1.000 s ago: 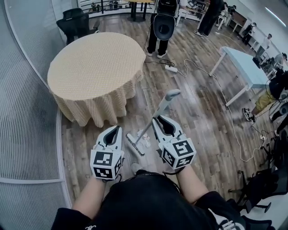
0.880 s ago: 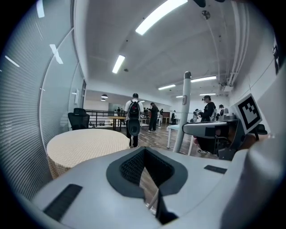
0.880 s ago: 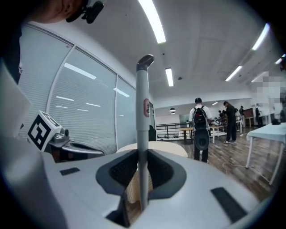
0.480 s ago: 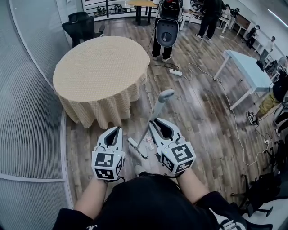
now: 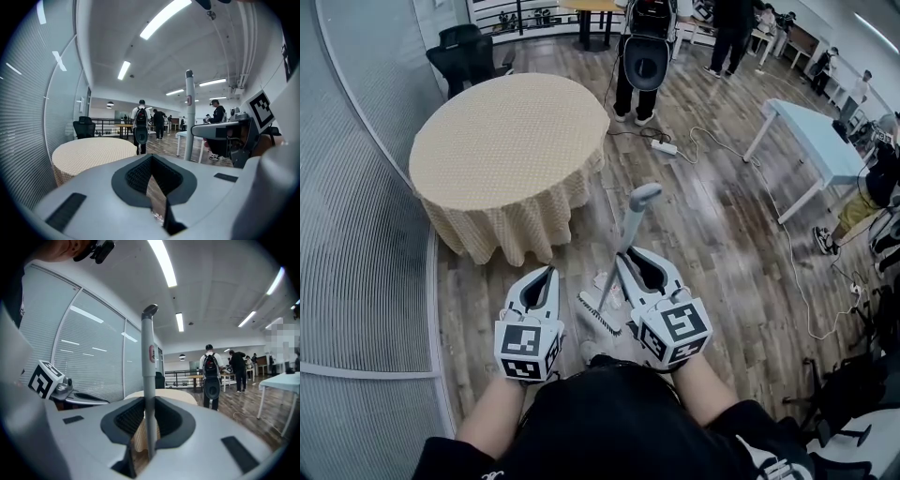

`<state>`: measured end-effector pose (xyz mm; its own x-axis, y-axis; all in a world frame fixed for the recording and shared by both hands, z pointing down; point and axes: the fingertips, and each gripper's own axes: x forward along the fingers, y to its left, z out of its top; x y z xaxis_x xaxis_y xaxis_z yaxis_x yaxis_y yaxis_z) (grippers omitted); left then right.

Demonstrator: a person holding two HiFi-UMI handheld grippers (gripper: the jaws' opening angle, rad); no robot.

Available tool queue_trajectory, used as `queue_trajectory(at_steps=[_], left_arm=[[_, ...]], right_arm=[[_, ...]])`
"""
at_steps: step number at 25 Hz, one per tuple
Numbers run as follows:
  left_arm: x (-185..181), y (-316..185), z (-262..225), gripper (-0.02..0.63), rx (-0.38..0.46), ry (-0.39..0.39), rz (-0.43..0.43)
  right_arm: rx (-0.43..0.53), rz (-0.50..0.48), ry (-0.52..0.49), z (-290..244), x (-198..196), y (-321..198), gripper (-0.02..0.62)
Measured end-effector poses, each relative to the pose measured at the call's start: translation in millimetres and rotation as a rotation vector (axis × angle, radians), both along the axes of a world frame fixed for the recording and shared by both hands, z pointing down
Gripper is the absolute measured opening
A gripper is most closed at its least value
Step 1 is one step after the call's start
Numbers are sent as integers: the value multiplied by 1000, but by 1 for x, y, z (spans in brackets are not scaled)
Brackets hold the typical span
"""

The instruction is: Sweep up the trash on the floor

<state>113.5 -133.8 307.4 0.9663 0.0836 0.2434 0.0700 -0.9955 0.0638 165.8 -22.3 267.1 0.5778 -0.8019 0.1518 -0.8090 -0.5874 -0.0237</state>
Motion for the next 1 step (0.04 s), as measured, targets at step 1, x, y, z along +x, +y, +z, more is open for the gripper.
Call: queue_trajectory(at_steps=[1], left_arm=[[-1,2,0,-3,2,1,5]], right_arm=[[-1,4,0,0,0,2,80]])
